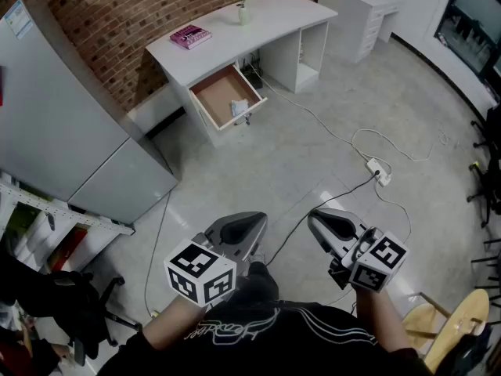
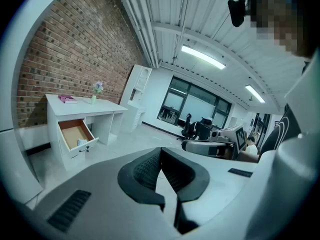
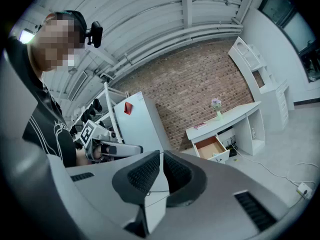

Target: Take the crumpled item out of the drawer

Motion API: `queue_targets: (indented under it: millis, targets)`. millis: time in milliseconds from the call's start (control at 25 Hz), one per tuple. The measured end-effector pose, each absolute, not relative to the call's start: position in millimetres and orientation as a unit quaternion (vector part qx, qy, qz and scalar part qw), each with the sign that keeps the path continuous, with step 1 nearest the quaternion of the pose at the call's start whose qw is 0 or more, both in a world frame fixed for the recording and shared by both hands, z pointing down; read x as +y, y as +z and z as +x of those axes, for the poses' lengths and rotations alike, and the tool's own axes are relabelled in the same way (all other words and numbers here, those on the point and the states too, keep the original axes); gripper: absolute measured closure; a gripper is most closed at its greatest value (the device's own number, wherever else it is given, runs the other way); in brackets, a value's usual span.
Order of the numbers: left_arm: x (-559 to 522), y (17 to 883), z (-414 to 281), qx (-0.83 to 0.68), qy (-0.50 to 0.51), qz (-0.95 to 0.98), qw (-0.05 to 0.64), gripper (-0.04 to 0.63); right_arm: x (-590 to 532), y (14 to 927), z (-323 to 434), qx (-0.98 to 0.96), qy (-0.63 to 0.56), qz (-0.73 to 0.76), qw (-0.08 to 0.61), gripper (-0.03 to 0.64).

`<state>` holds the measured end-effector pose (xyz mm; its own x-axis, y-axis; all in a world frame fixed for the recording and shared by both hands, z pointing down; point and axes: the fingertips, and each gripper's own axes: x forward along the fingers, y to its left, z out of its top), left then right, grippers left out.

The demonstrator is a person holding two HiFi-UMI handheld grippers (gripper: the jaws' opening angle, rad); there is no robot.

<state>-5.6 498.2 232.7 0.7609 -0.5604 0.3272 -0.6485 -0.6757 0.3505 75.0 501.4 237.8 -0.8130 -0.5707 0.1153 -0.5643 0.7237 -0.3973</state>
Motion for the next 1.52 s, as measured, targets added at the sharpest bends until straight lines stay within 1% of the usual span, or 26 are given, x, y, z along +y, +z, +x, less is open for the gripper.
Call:
queue_targets:
  millis: [200,400,600,760,1120,1320,1520]
  targets:
    - [468,225,-11,-0.327,0.090,0.909,0.243,0.574,476,233,68,0.920,-0.233,-0.315,-0.013,0.561]
    - [423,218,-23,-0.315,0.095,0.915,0.233,0.574,428,224,55,0.925,-0.204,-0.320,-0.006,0.561]
    - [368,219,-36,-0.305,0.090,0.917,0.240,0.574,378,220,42,0.920,-0.216,-0.328,-0.013,0.560]
    - [319,231,-64,-0.301,0.087,0.917,0.246,0.574,327,226,13,0.922,-0.207,-0.327,-0.016,0.560]
    - [228,272,-113,-0.324,0.072,0.907,0.258,0.572,238,260,-29,0.921,-0.213,-0.323,-0.054,0.560]
    - [193,294,-127,-0.342,0.076,0.896,0.273,0.572,205,280,-32,0.920,-0.228,-0.315,-0.054,0.560]
    - [153,297,-135,-0.360,0.071,0.887,0.280,0.572,168,287,-36,0.926,-0.226,-0.296,-0.056,0.560]
